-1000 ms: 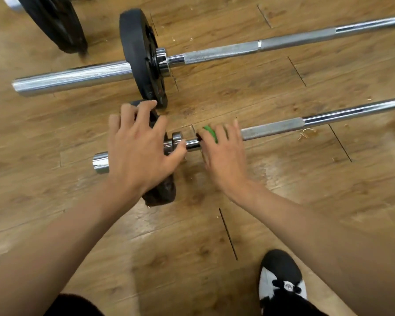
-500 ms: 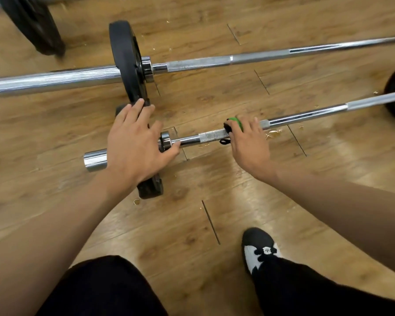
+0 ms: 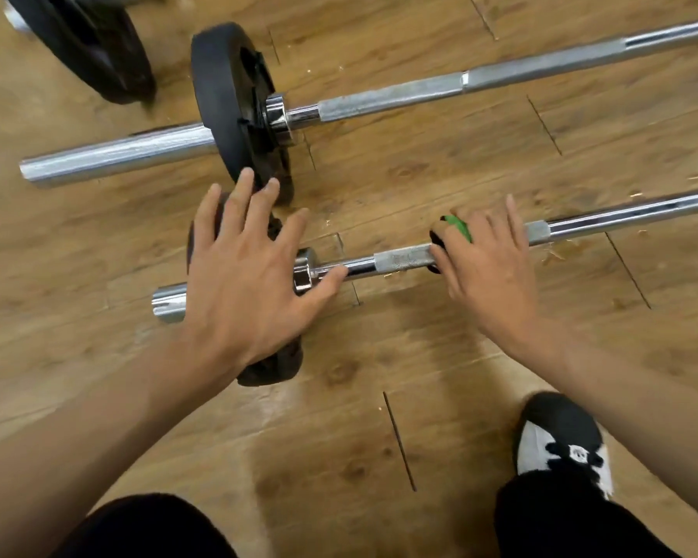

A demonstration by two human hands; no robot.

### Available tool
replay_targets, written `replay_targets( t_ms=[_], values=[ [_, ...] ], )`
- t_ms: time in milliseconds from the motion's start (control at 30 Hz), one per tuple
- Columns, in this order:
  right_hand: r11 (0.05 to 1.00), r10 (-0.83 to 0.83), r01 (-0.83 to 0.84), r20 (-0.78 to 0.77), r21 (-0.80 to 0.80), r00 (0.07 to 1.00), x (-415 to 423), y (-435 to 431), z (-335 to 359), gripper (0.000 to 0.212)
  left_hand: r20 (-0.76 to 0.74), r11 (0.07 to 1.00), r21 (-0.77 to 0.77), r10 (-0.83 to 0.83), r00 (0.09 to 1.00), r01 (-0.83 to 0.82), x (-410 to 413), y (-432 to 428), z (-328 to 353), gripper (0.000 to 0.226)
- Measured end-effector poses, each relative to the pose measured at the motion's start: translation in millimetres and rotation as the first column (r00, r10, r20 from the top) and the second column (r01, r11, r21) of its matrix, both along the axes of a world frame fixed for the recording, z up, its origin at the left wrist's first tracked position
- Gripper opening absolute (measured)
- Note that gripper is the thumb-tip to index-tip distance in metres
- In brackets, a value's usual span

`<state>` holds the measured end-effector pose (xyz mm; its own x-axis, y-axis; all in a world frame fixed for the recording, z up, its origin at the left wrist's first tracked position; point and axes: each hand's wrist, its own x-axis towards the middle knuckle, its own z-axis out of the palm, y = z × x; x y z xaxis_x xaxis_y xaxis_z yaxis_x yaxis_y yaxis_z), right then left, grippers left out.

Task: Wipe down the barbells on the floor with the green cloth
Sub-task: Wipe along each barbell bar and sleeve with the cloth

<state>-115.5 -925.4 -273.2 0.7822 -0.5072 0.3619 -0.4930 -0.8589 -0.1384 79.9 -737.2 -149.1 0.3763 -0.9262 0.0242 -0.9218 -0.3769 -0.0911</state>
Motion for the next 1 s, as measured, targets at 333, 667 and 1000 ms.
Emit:
replay_targets(
  t_ms=[333,667,1000],
  values=[
    [0.955,-0.293,0.296,0.124,-0.002,0.948,-100.8,-101.1,-3.8,0.03,-0.261,0.998,0.058,-0.023,0.965,0.04,-36.1,-100.3,-90.2,0.078],
    [0.993,-0.079,0.063,0.169,0.097,0.983,-17.7,-4.9,-6.3,0.027,-0.165,0.997,0.071,-0.014,0.986,0.026,-38.6,-103.9,-96.6,0.074],
    [0.791,-0.608,0.607,-0.01,0.071,0.794,-119.2,-136.5,14.5,0.039,-0.108,0.999,0.008,-0.047,0.993,0.048,-43.1,-100.2,-99.2,0.067]
  ],
)
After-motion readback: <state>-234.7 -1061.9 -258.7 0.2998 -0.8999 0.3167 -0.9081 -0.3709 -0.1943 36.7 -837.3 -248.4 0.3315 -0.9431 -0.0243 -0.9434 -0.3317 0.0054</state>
